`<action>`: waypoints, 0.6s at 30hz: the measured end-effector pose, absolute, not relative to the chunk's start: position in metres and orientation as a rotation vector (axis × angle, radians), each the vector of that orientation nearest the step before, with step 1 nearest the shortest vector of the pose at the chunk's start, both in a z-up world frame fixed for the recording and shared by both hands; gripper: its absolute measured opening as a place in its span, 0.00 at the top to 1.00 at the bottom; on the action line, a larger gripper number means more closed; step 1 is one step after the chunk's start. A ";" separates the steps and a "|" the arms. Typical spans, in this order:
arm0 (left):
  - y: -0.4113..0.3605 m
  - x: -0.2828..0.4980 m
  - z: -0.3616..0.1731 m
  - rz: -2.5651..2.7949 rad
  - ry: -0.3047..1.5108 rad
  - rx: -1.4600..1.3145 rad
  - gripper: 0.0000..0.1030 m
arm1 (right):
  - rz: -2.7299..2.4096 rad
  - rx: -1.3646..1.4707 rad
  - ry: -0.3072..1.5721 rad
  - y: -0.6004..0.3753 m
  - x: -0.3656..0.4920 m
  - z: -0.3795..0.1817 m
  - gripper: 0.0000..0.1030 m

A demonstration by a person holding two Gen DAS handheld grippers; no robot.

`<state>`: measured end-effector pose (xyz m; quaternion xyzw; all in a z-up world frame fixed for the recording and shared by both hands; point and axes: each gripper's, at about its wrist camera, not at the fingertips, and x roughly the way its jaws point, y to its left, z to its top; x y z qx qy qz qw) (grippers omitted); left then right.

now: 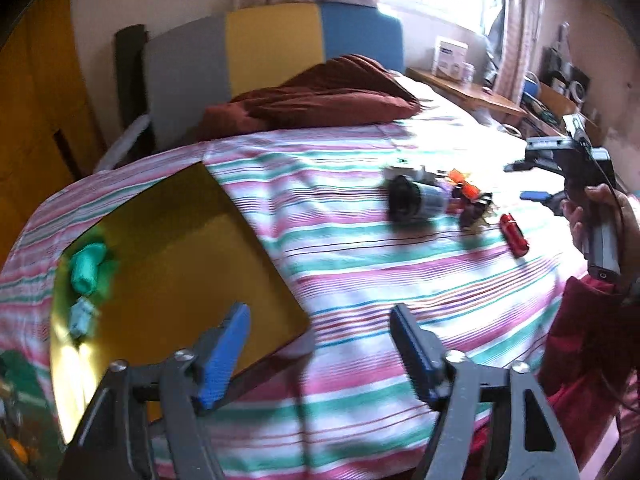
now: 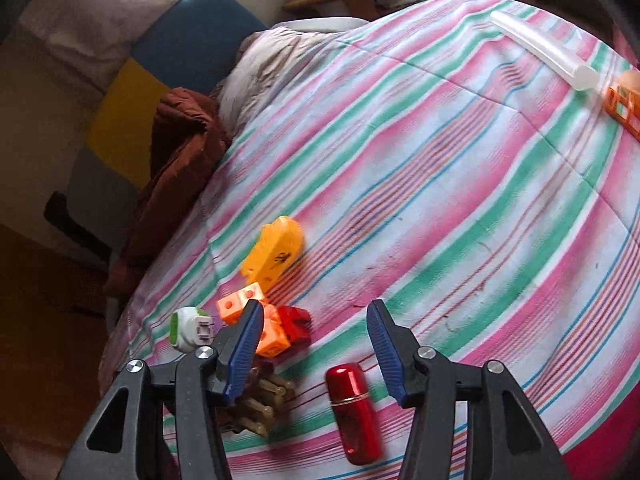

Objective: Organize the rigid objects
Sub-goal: 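Move both tools back to the remaining objects on the bedspread, then grasp the black-and-clear cylinder with the left tool while the right tool grasps the red cylinder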

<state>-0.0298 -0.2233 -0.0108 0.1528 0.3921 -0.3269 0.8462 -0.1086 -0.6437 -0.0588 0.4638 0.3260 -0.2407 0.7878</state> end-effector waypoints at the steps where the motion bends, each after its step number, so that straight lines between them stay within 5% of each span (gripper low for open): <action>1: -0.231 -0.029 -0.011 -0.696 0.830 0.319 0.16 | -0.502 1.000 0.694 -0.643 -0.106 -0.057 0.46; 4: -0.252 -0.026 -0.009 -0.727 0.842 0.291 0.09 | -0.465 0.984 0.678 -0.639 -0.103 -0.052 0.44; 18: -0.371 0.006 -0.029 -0.850 0.791 0.500 0.09 | -0.382 1.089 0.620 -0.647 -0.106 -0.054 0.43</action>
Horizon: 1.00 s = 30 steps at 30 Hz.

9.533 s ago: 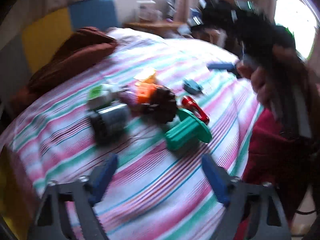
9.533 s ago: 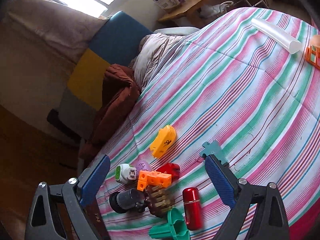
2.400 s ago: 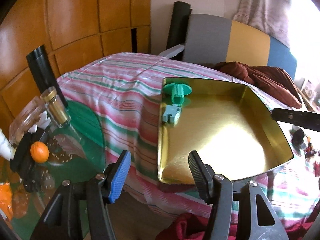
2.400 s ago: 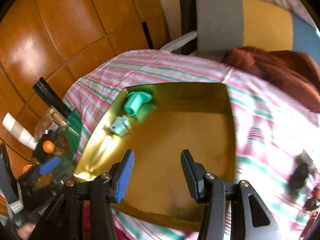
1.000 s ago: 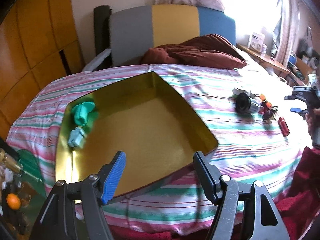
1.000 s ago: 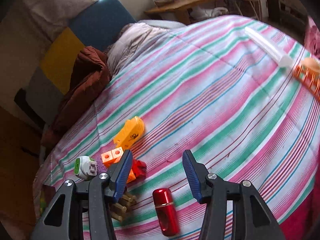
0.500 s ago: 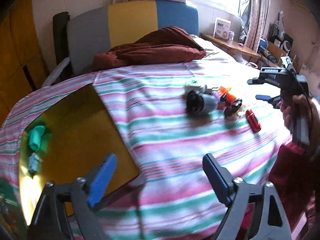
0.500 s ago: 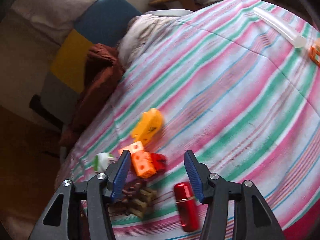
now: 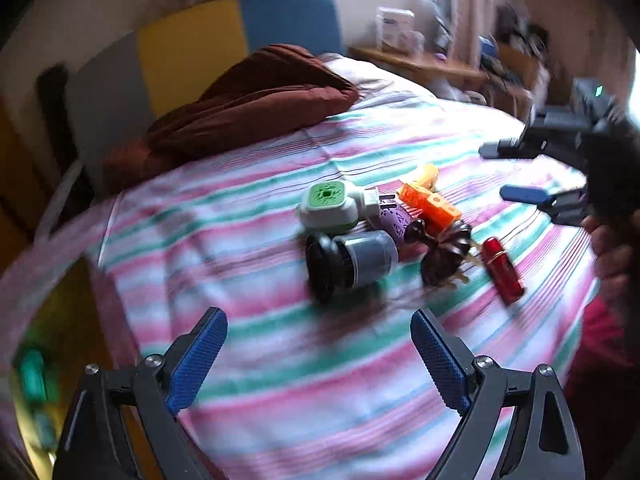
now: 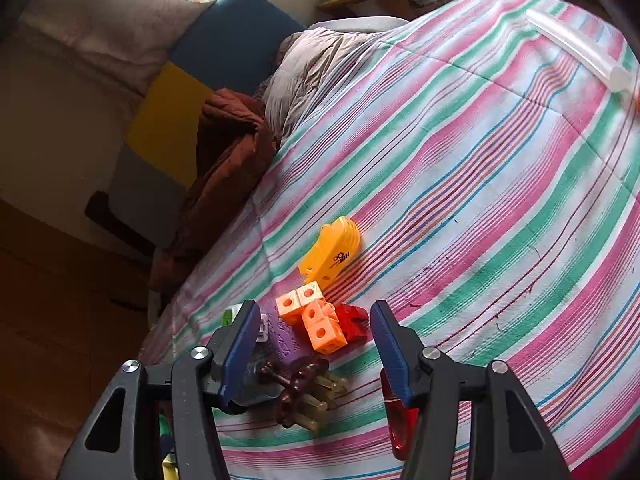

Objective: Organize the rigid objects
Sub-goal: 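Grasp the black-and-clear cylinder with the left tool while the right tool grasps the red cylinder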

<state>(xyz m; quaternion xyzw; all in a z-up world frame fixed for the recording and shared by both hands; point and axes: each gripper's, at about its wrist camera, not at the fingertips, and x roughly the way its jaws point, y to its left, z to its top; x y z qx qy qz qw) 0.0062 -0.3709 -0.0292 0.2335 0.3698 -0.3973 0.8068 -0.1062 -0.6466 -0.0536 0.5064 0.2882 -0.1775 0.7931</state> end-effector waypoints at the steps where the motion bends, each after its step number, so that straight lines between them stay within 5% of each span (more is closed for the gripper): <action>1: -0.379 0.008 -0.032 -0.866 0.762 0.534 0.09 | -0.358 1.131 0.610 -0.649 -0.107 -0.057 0.42; 14: -0.458 0.016 -0.068 -0.980 0.648 0.951 0.07 | -0.316 1.239 0.574 -0.658 -0.113 -0.066 0.40; 17: -0.466 0.018 -0.081 -0.994 0.693 0.967 0.24 | -0.323 1.250 0.579 -0.660 -0.113 -0.068 0.39; 30: -0.374 -0.025 -0.075 -0.928 0.871 0.516 0.24 | -0.394 1.270 0.623 -0.667 -0.117 -0.077 0.39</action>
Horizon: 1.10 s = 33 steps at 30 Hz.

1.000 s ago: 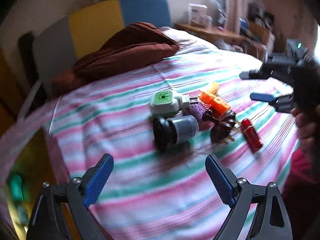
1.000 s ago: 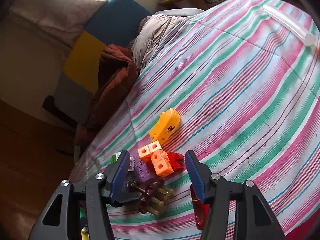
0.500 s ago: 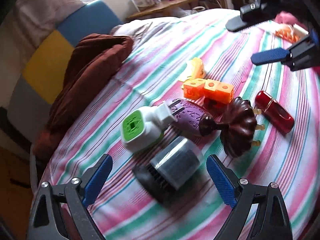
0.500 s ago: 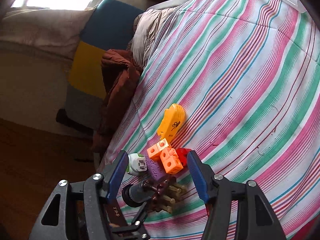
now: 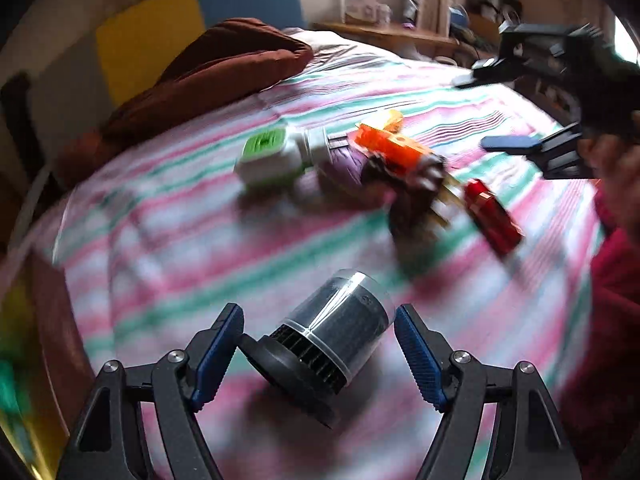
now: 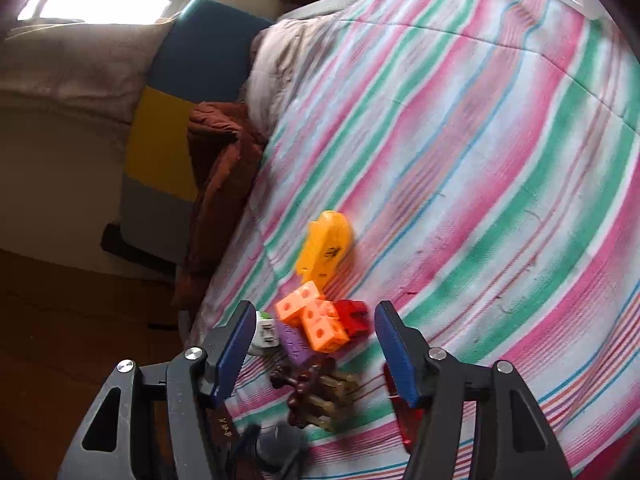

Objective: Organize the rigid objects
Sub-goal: 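Grasp the black-and-clear cylinder with the left tool while the right tool grasps the red cylinder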

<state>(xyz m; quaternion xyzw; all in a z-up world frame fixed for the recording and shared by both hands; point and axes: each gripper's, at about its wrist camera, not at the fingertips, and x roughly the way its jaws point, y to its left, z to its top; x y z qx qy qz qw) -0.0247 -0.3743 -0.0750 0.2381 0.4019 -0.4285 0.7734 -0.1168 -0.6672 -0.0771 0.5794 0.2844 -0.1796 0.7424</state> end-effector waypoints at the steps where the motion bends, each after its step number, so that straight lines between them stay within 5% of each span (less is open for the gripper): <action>1: -0.363 -0.032 -0.075 -0.927 0.883 0.487 0.24 | -0.407 1.282 0.637 -0.669 -0.118 -0.080 0.39; 13: -0.327 -0.030 -0.077 -0.871 0.956 0.372 0.23 | -0.459 1.050 1.005 -0.653 -0.086 -0.096 0.41; 15: -0.331 -0.030 -0.083 -0.861 0.973 0.411 0.20 | -0.468 0.965 1.046 -0.647 -0.079 -0.094 0.50; 17: -0.330 -0.030 -0.089 -0.855 0.989 0.426 0.19 | -0.489 0.897 1.090 -0.643 -0.074 -0.096 0.70; 19: -0.329 -0.032 -0.089 -0.866 0.978 0.413 0.18 | -0.506 0.814 1.115 -0.637 -0.069 -0.094 0.75; 22: -0.329 -0.033 -0.089 -0.891 0.971 0.422 0.21 | -0.513 0.724 1.140 -0.629 -0.062 -0.093 0.75; 26: -0.327 -0.034 -0.089 -0.887 0.933 0.444 0.44 | -0.517 0.683 1.163 -0.627 -0.057 -0.096 0.75; 33: -0.326 -0.036 -0.090 -0.865 0.923 0.434 0.42 | -0.506 0.728 1.145 -0.637 -0.070 -0.097 0.73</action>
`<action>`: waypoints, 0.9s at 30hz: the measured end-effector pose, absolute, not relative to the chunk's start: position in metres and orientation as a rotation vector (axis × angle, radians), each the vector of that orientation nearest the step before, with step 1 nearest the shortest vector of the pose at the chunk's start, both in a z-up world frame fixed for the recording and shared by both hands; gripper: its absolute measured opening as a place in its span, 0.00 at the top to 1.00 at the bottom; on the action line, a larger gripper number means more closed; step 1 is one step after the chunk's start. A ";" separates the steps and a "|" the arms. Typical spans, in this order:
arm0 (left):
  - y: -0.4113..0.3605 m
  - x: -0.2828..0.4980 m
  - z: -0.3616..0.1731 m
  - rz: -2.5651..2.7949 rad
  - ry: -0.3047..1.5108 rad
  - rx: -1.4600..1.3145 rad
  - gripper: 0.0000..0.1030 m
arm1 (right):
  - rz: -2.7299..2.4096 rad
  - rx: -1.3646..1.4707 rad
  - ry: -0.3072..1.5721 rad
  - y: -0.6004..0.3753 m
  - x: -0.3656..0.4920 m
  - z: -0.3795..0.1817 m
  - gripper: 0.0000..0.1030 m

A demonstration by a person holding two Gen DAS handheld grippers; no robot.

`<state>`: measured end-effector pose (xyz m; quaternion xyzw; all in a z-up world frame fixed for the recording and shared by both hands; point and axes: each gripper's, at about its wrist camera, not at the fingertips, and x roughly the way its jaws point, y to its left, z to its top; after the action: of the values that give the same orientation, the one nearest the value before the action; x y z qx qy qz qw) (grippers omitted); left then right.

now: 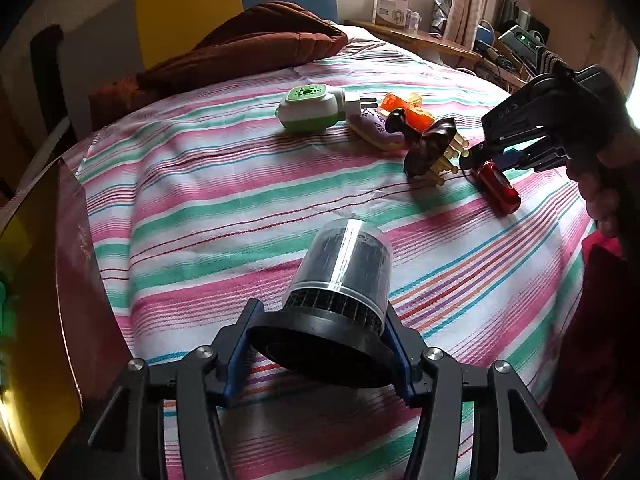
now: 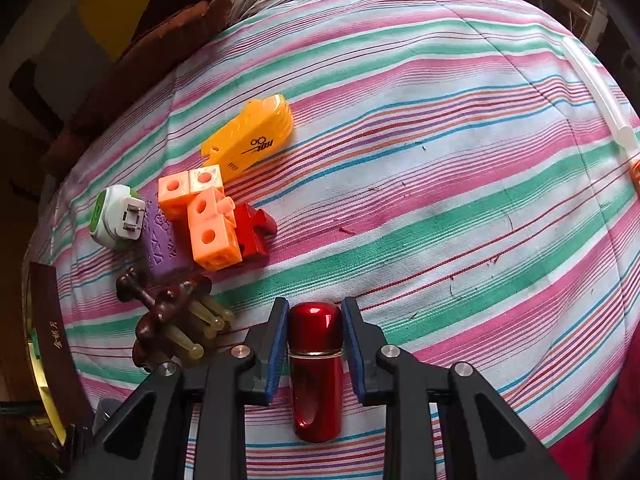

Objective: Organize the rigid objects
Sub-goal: 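Carry the black-and-clear cylinder into the gold tray and open the left tool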

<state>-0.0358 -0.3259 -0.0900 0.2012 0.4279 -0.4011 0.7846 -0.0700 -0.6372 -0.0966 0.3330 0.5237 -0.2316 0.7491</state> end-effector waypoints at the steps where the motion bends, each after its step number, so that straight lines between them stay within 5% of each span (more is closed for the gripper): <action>1: -0.326 -0.035 -0.090 -0.871 0.930 0.429 0.38 | -0.503 0.734 1.142 -0.640 -0.072 -0.097 0.72; 3: -0.327 -0.038 -0.088 -0.904 0.954 0.423 0.21 | -0.498 0.749 1.135 -0.643 -0.073 -0.097 0.70; 8: -0.338 -0.036 -0.084 -0.899 0.918 0.476 0.21 | -0.498 0.739 1.138 -0.646 -0.075 -0.096 0.69; 11: -0.346 -0.036 -0.084 -0.913 0.900 0.509 0.26 | -0.499 0.729 1.138 -0.643 -0.073 -0.096 0.69; 12: -0.349 -0.037 -0.086 -0.919 0.895 0.527 0.41 | -0.498 0.728 1.138 -0.642 -0.072 -0.096 0.69; 13: -0.350 -0.038 -0.089 -0.918 0.890 0.547 0.43 | -0.499 0.726 1.138 -0.637 -0.067 -0.099 0.68; 27: -0.340 -0.048 -0.092 -0.887 0.825 0.525 0.44 | -0.508 0.620 1.154 -0.609 -0.046 -0.104 0.64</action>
<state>-0.0483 -0.3397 -0.0919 0.2439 0.3831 -0.4121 0.7898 -0.0460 -0.6089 -0.1043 0.2853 0.5308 -0.2337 0.7630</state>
